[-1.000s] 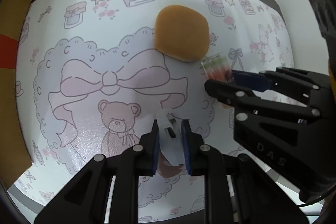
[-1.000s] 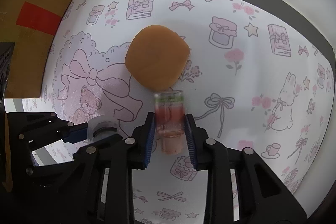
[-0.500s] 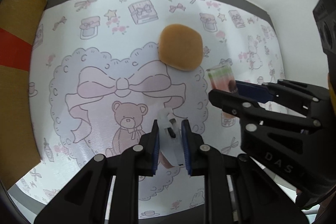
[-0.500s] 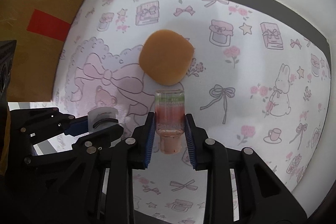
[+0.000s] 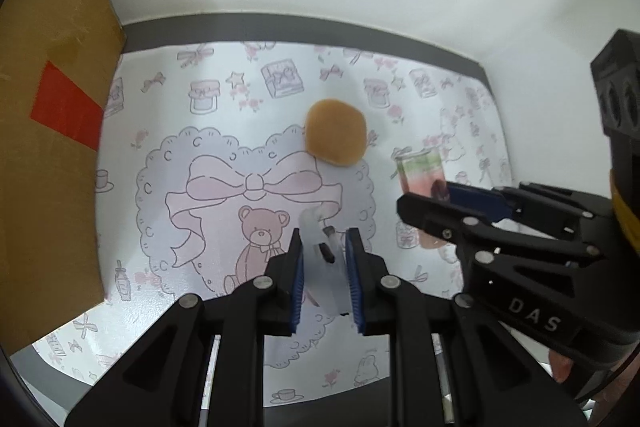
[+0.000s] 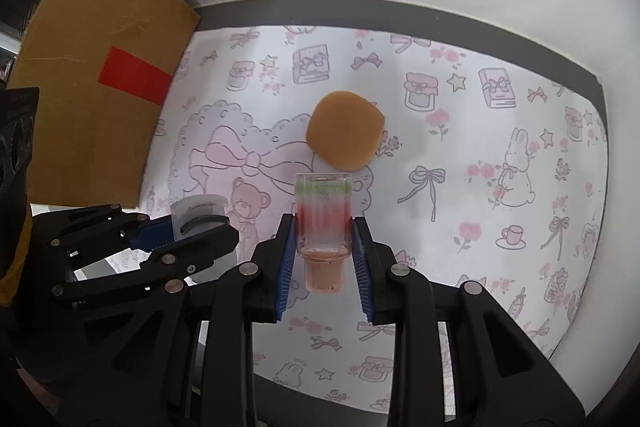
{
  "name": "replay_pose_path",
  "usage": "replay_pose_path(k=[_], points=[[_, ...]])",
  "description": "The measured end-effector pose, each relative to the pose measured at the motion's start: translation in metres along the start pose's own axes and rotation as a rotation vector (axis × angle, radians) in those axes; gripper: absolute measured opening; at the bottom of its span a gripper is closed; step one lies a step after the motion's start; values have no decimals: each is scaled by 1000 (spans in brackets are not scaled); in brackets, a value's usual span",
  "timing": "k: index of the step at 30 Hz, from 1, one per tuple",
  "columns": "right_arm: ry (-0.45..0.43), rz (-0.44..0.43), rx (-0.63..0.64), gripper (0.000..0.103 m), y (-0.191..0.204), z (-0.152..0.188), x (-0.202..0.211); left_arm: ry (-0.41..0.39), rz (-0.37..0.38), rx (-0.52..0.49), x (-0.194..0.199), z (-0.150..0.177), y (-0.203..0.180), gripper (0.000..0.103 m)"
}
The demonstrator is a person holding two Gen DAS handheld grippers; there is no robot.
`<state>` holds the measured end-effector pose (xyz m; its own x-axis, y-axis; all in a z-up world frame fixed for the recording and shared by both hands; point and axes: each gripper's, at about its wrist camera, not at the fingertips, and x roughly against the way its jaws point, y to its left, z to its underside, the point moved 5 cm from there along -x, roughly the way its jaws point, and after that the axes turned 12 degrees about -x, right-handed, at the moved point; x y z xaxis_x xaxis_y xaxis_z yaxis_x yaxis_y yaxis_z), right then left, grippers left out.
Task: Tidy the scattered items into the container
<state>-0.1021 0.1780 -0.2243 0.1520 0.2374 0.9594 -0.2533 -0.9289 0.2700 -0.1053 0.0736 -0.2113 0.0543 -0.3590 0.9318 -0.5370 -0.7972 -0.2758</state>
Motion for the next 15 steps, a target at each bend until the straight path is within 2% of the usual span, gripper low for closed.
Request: replay_pose_path(k=[4, 15], points=[[-10, -37, -23, 29, 9, 1, 13, -38, -7, 10, 12, 1, 1, 19], [-98, -35, 15, 29, 37, 1, 46, -120, -23, 16, 48, -3, 8, 19]])
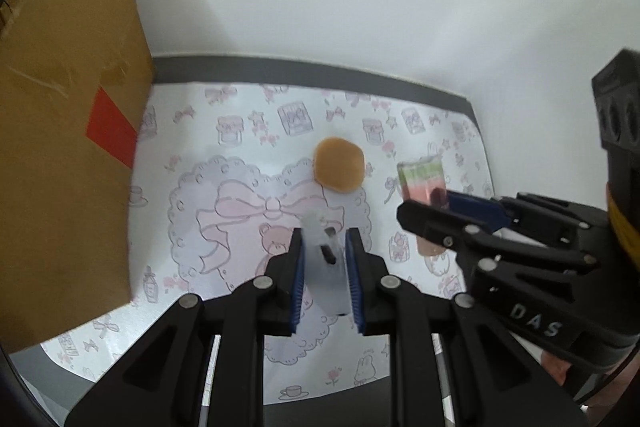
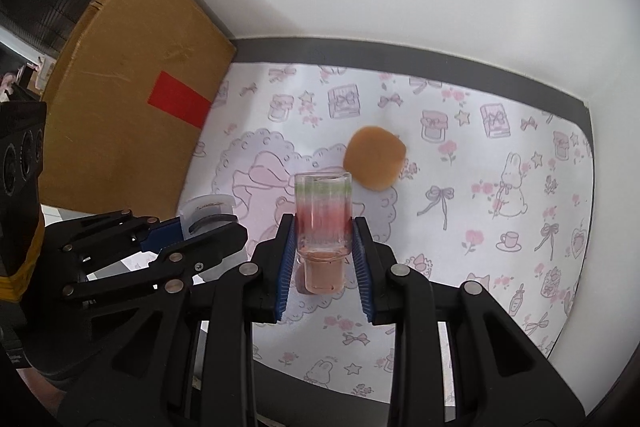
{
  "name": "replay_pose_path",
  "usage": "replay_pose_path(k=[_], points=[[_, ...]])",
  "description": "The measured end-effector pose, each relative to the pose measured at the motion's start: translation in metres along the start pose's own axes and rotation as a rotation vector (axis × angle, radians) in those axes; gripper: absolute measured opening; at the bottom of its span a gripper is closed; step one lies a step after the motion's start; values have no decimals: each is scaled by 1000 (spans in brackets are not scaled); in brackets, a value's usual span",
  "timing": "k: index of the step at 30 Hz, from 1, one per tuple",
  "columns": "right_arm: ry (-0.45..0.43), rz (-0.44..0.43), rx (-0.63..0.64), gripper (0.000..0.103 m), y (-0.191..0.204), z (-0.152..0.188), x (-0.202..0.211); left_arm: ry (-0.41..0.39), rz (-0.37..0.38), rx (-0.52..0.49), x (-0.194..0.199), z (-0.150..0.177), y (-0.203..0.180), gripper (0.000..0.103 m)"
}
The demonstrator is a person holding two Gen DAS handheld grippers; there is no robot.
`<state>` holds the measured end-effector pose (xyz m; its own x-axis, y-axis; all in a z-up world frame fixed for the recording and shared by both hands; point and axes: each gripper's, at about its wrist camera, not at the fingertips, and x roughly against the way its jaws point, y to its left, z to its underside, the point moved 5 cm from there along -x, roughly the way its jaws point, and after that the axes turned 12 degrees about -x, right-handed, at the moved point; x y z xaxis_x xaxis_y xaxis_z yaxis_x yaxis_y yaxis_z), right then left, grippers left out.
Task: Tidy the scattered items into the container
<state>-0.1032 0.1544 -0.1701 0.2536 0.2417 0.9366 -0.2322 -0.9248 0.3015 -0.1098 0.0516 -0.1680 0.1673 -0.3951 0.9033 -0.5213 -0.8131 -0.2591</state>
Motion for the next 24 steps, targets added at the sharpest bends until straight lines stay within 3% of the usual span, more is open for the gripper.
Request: replay_pose_path(k=[14, 24], points=[[-77, -21, 75, 29, 39, -11, 31, -96, -6, 14, 53, -25, 28, 16], [-91, -11, 70, 29, 39, -6, 37, -22, 10, 79, 28, 7, 36, 17]])
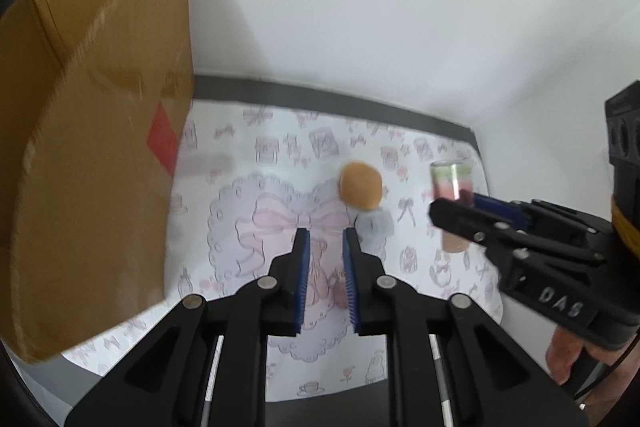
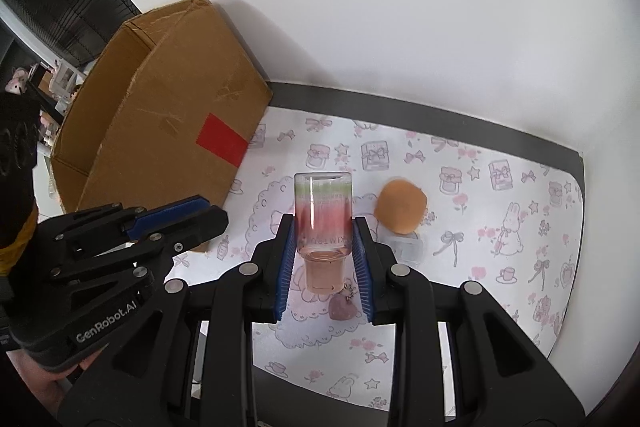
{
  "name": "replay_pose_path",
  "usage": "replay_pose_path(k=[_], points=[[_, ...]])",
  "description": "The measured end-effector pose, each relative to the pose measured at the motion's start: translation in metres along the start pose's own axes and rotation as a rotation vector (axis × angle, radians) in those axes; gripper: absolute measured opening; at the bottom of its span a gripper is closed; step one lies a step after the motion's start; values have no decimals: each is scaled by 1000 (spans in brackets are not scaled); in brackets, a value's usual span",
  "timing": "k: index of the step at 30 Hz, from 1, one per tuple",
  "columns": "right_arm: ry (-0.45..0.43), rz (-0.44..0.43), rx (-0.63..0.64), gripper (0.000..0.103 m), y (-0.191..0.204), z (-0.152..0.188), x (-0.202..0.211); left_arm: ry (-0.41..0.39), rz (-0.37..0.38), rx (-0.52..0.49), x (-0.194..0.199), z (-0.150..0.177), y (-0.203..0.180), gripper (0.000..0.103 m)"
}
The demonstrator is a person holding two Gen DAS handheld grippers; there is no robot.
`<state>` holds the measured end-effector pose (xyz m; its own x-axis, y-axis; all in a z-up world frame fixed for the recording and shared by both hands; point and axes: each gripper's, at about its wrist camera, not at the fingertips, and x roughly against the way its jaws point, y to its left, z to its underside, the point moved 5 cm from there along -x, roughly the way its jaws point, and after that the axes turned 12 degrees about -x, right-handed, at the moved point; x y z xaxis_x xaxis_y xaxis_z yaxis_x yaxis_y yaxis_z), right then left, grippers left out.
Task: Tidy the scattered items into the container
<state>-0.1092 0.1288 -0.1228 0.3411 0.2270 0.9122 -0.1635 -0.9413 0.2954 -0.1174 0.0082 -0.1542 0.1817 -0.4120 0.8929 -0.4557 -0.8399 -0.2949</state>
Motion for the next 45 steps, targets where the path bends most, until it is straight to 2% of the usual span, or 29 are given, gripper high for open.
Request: replay_pose_path(k=[2, 4, 6, 8, 15, 20, 26, 32, 36, 38, 40, 42, 45], points=[[12, 6, -12, 29, -7, 6, -4, 27, -4, 2, -10, 9, -1, 25], [27, 13, -25, 29, -15, 13, -9, 56, -24, 3, -21, 17, -3, 54], [44, 23, -39, 29, -23, 20, -16, 73, -31, -1, -29, 24, -5, 66], [58, 24, -55, 29, -32, 26, -21, 86, -41, -5, -35, 30, -7, 68], [90, 26, -99, 29, -55, 41, -33, 135, -106, -13, -53, 43, 4, 68], [116, 18, -127, 29, -66, 49, -45, 164, -101, 14, -65, 48, 13, 68], [154, 7, -147, 29, -79, 53, -63, 180, -170, 23, -73, 46, 25, 68], [189, -11, -166, 29, -90, 50, -83, 222, -246, -22, -84, 52, 36, 68], [209, -32, -183, 29, -94, 50, -96, 224, -252, -39, -89, 57, 40, 68], [220, -42, -186, 29, -95, 51, -101, 227, -260, -43, -90, 60, 43, 61], [225, -48, -188, 29, -97, 52, -105, 236, -256, -38, -92, 64, 46, 35], [231, -52, -196, 29, -101, 53, -108, 239, -238, -24, -93, 67, 47, 24], [239, -57, -213, 29, -106, 55, -113, 234, -213, -30, -95, 72, 45, 22]])
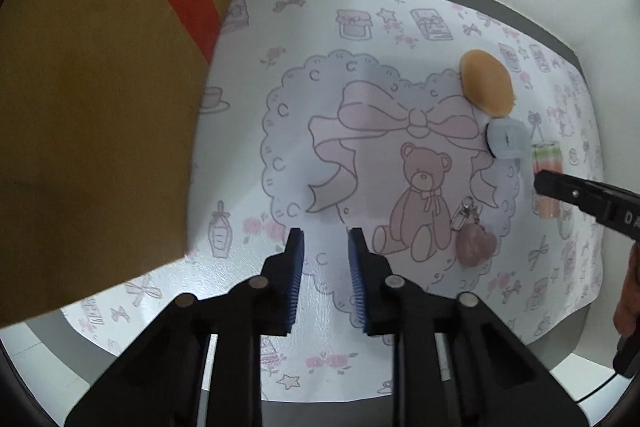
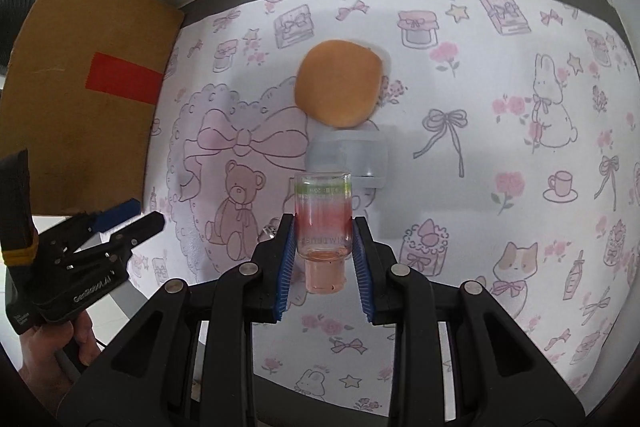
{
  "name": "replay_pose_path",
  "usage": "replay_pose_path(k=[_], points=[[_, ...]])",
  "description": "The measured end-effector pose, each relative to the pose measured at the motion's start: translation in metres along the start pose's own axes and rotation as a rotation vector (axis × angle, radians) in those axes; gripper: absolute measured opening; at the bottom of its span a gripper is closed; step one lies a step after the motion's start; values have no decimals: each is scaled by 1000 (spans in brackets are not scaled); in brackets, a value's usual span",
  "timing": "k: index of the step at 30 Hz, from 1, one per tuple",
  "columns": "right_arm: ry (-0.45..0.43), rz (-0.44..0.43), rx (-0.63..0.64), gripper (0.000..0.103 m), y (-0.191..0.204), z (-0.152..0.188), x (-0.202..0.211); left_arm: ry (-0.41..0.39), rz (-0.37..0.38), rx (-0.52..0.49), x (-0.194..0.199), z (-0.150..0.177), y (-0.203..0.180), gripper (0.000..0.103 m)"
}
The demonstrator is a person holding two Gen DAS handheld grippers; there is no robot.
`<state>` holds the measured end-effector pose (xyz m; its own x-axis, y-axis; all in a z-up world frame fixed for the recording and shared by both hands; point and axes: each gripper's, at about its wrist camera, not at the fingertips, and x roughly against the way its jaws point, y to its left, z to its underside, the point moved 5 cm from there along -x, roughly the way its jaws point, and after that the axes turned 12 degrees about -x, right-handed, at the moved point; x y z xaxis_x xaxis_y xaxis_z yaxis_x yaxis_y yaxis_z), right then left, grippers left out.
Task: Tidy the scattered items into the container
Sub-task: 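Move the left tool toward the pink heart keychain while the right tool holds the jar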
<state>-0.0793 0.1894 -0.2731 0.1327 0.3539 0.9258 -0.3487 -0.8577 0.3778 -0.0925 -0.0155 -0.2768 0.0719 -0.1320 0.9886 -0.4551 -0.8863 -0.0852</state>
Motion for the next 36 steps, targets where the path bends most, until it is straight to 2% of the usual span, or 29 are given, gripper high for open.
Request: replay_pose_path(k=[3, 7, 12, 14, 16, 18, 22, 28, 29, 31, 36], points=[[5, -3, -16, 29, -8, 0, -4, -14, 2, 9, 0, 4, -2, 22], [17, 2, -34, 29, -17, 0, -8, -4, 69, 31, -7, 6, -6, 23], [20, 17, -52, 29, -28, 0, -9, -9, 127, 20, -12, 1, -33, 25], [23, 31, -53, 29, -30, -1, -11, -5, 139, 2, -13, 0, -45, 34], [28, 40, -53, 29, -33, -2, -13, 5, 149, -10, -16, -1, -59, 60], [32, 51, -48, 29, -35, -2, -13, 4, 157, -21, -16, -3, -72, 65], [38, 75, -32, 29, -38, -2, -12, 16, 151, -11, -22, -9, -88, 65], [37, 110, 10, 29, -38, -2, -7, 57, 99, -13, -35, -16, -100, 64], [36, 113, 14, 29, -38, -2, -6, 64, 94, -19, -36, -16, -102, 62], [36, 118, 21, 29, -38, -2, -5, 80, 106, -33, -39, -15, -108, 37], [39, 119, 28, 29, -38, -2, -4, 93, 111, -47, -42, -16, -116, 36]])
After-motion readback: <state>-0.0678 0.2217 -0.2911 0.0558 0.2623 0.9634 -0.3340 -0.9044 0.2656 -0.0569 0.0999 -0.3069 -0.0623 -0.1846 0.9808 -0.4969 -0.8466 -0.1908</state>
